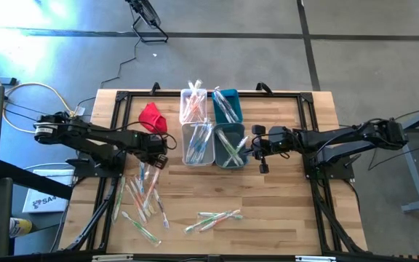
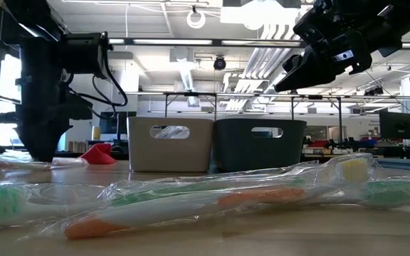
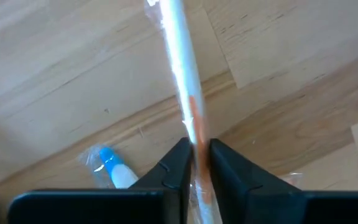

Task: Pick & Place Toothbrushes
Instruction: Put the orange toothbrush into the transparent bin

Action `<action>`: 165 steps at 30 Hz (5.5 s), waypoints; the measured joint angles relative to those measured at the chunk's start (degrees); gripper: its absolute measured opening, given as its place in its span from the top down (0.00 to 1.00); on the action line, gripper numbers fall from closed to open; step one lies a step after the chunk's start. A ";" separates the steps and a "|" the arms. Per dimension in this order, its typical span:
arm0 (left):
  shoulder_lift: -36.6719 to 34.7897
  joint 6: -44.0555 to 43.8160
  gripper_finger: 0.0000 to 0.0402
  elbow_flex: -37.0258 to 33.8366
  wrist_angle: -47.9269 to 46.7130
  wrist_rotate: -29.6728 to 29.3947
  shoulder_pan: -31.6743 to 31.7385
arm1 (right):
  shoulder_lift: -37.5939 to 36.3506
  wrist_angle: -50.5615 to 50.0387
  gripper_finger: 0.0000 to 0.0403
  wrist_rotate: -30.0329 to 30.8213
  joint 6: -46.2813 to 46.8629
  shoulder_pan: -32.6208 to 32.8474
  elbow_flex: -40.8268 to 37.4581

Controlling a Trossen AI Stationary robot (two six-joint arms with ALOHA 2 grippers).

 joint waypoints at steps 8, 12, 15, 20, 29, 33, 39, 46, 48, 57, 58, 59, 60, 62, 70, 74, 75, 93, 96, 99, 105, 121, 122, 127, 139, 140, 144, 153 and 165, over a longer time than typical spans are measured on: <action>-3.05 1.51 0.98 1.68 -0.02 -0.50 0.00 | 0.00 0.00 1.00 0.00 0.00 0.01 0.00; -5.31 2.59 0.95 3.13 -1.19 -1.09 0.00 | 0.00 0.00 1.00 0.00 0.00 0.01 0.00; -7.27 2.87 0.95 4.52 -1.76 -1.09 0.00 | 0.00 -0.02 1.00 0.00 0.00 -0.01 0.00; -10.67 4.52 0.96 7.22 -2.91 -1.07 0.00 | 0.00 -0.03 1.00 0.00 0.00 0.00 0.00; -14.54 11.77 0.96 11.43 2.82 -5.39 0.00 | 0.00 -0.02 0.99 0.00 -0.02 0.01 0.00; -14.60 17.09 0.96 12.35 9.55 -6.06 0.00 | 0.00 -0.02 0.99 0.00 -0.02 0.01 0.00; -14.58 23.39 0.96 12.39 21.18 -6.92 0.02 | 0.00 0.00 1.00 0.01 -0.02 0.01 0.00; -14.58 31.30 0.96 12.44 34.19 -10.02 0.02 | 0.00 0.00 1.00 0.02 -0.02 0.00 0.00; -14.58 32.96 0.96 12.46 36.65 -11.03 0.02 | 0.00 0.00 0.99 0.00 -0.04 0.01 0.00; -12.77 35.87 0.96 12.48 40.65 -14.61 0.43 | 0.00 0.80 0.99 0.00 -0.42 0.00 0.00; -12.32 35.85 0.96 12.48 40.92 -14.57 1.13 | 0.00 0.99 0.99 0.00 -0.44 0.00 0.00; -11.88 35.85 0.96 12.48 40.87 -14.45 1.95 | 0.00 1.12 1.00 0.00 -0.47 0.01 0.00; -11.39 35.81 0.96 12.48 40.89 -14.35 2.87 | 0.00 1.32 0.99 0.00 -0.52 0.01 0.00; -10.20 35.63 0.96 12.48 40.99 -13.46 5.18 | 0.00 1.35 1.00 0.00 -0.93 0.00 0.00; -5.70 35.70 0.96 12.50 47.79 -5.73 15.35 | 0.00 1.33 1.00 0.00 -1.90 0.01 0.00; -3.30 35.81 0.96 12.48 50.24 -2.98 19.75 | 0.00 1.33 1.00 0.00 -1.92 -0.01 0.00; -2.65 35.81 0.96 12.48 51.51 -2.36 20.67 | 0.00 1.33 0.99 0.00 -1.92 0.00 0.00; 11.35 37.29 0.96 12.42 67.76 -0.89 27.85 | 0.00 1.31 1.00 0.00 -1.92 0.01 0.00; 13.54 37.39 0.96 12.44 69.43 -2.89 27.76 | 0.00 1.31 0.99 0.00 -1.92 0.01 0.00; 15.73 37.38 0.96 12.44 70.63 -3.11 27.78 | 0.00 1.30 1.00 0.00 -1.92 0.01 0.00; 17.49 37.38 0.96 12.44 70.54 -8.67 27.76 | 0.00 1.29 1.00 0.00 -1.92 0.01 0.00; 17.46 34.74 0.96 12.44 58.63 -19.22 27.78 | 0.00 1.27 1.00 0.00 -1.92 0.01 0.00; 17.48 34.74 0.96 12.44 58.68 -19.27 27.78 | 0.00 1.29 0.99 0.00 -1.92 -0.01 0.00; 17.46 34.32 0.96 12.44 58.60 -19.75 27.78 | 0.00 1.29 1.00 0.00 -1.92 -0.01 0.00; 17.46 34.19 0.84 12.44 57.83 -16.95 27.76 | 0.00 1.28 0.99 0.00 -1.92 0.01 0.00; 17.46 34.19 0.80 12.44 57.80 -16.69 27.76 | 0.00 1.29 1.00 0.00 -1.92 0.01 0.00; 17.46 34.23 0.68 12.44 57.81 -16.26 27.76 | 0.00 1.29 1.00 0.00 -1.92 0.01 0.00; 17.46 37.34 0.58 12.44 59.53 -12.03 27.74 | 0.00 1.29 1.00 0.00 -1.93 0.01 0.00; 16.70 37.29 0.58 12.46 60.01 -5.19 27.76 | 0.00 1.29 1.00 0.00 -1.93 0.01 0.00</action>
